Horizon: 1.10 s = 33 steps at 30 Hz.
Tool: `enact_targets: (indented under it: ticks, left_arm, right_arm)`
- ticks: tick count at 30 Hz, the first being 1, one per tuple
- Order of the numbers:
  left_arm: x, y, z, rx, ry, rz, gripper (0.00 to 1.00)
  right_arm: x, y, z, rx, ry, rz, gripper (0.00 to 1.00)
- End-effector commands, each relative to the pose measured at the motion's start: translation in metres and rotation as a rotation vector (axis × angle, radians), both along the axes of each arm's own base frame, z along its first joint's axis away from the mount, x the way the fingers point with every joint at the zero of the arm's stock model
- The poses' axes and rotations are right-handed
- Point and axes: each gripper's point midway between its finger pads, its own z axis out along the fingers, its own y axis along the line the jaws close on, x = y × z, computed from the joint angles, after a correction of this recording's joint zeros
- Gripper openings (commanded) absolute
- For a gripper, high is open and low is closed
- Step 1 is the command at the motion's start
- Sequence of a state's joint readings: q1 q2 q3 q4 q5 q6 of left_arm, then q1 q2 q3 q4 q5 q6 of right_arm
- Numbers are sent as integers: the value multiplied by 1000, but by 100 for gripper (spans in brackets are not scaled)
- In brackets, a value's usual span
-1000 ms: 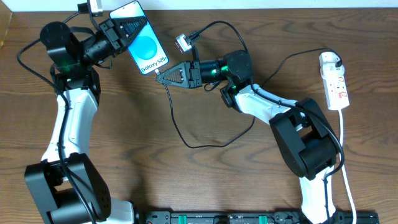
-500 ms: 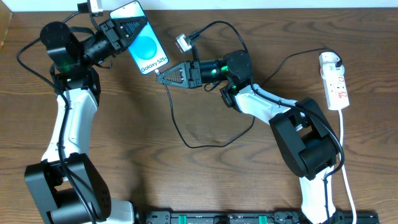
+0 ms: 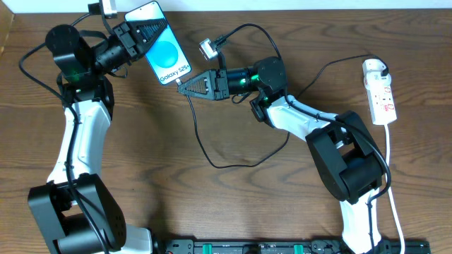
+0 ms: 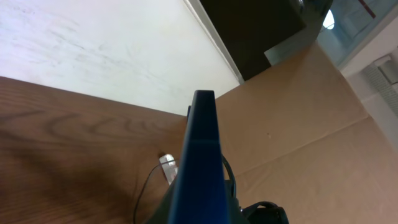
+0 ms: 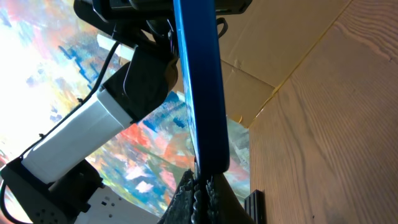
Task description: Plug charger to phone and switch on socket
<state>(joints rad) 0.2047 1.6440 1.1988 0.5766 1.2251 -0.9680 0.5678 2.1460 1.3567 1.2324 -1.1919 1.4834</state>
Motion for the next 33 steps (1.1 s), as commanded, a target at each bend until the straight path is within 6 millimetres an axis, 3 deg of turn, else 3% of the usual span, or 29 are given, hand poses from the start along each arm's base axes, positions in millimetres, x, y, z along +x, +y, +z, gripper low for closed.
enact_targets:
  ticks: [1,8,33]
  left_arm:
    - [-10,-7,5,14,-28,-53,7]
    - [-10,-7,5,14,-28,-53,7]
    - [-1,-1,5,2,-17,9,7]
  right_arm:
    - [15,-1,14,45,0,-78,1]
    - [14,-3,22,74,8,-77,1]
    - [25,-2,25,91,41,-133,1]
